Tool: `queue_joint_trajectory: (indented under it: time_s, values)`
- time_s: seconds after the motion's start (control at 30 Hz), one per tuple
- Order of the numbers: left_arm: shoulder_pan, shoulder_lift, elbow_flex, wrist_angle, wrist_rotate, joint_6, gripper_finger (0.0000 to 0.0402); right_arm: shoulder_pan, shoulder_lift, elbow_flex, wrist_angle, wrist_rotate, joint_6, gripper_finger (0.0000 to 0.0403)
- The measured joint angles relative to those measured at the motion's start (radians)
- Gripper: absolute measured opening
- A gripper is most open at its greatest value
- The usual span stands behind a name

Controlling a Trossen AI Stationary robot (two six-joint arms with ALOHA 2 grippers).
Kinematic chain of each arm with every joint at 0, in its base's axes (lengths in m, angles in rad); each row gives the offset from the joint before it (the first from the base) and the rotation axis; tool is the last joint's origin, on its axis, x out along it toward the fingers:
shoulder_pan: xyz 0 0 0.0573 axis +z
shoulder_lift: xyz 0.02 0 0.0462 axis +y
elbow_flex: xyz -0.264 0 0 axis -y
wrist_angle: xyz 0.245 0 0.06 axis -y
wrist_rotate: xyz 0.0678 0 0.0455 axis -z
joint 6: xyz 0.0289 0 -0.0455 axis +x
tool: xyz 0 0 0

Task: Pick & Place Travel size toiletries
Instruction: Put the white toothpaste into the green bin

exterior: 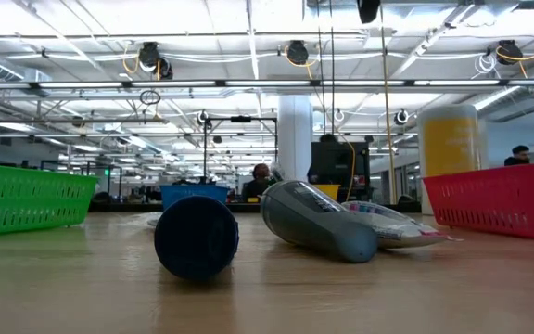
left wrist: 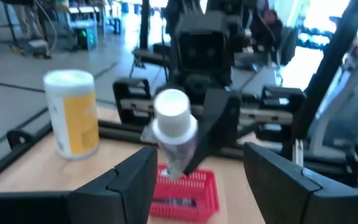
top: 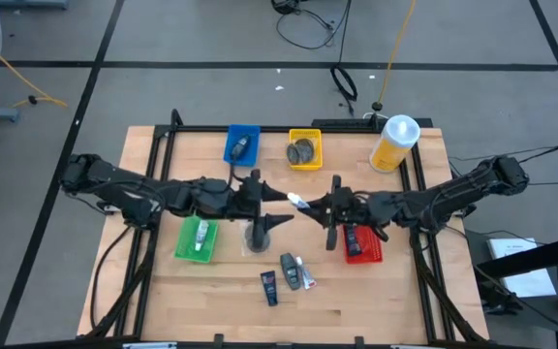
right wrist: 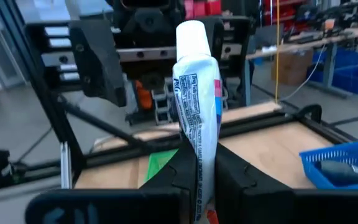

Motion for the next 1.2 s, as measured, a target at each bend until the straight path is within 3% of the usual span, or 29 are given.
queue_joint_trajectory:
  time_s: [0.27,0.57,1.03,1.2]
  values:
    - [0.051,0.0,0.0,0.076,0.011,-0.01,0.0237,-0.039,0.05,0.002,0.169,-0.041,0.002,0.002]
    - [0.063,0.0,0.0,0.092,0.073,-0.011,0.0228,-0.044,0.093,0.001,0.214,-0.055,0.008,0.002]
    - [0.063,0.0,0.0,0.09,0.074,-0.012,0.0075,-0.044,0.093,0.001,0.206,-0.055,0.005,0.002]
    - [0.061,0.0,0.0,0.089,0.074,-0.018,0.0051,-0.044,0.093,0.001,0.207,-0.058,0.005,0.0022]
